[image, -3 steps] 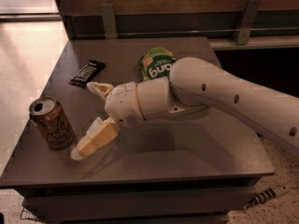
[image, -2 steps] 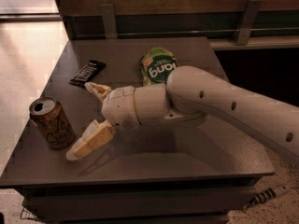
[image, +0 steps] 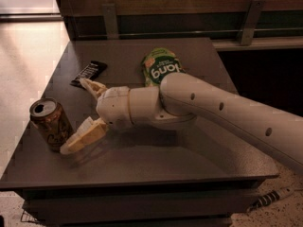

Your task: Knock orange can over

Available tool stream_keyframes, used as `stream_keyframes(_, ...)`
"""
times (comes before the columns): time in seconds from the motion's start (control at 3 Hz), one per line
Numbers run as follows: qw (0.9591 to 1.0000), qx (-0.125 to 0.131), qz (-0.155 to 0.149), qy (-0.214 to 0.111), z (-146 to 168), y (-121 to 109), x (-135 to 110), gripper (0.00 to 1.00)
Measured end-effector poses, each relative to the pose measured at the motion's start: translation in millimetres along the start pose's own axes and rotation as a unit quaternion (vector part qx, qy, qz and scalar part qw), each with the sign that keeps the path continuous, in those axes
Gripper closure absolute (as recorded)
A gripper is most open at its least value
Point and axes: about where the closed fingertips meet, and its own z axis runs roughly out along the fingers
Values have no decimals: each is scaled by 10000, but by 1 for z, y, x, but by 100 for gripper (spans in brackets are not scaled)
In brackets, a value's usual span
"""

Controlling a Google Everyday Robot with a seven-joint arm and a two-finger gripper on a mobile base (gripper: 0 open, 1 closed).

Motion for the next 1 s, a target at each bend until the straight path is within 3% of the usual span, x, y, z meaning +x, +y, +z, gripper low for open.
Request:
stream_keyframes(0.33, 9999, -44, 105, 15, 3, 6, -2, 0)
stream_keyframes(0.67, 9995, -156, 220, 142, 9, 18, -3, 13)
stream_keyframes(1.0, 9987, -326, 283, 268, 20, 28, -5, 36)
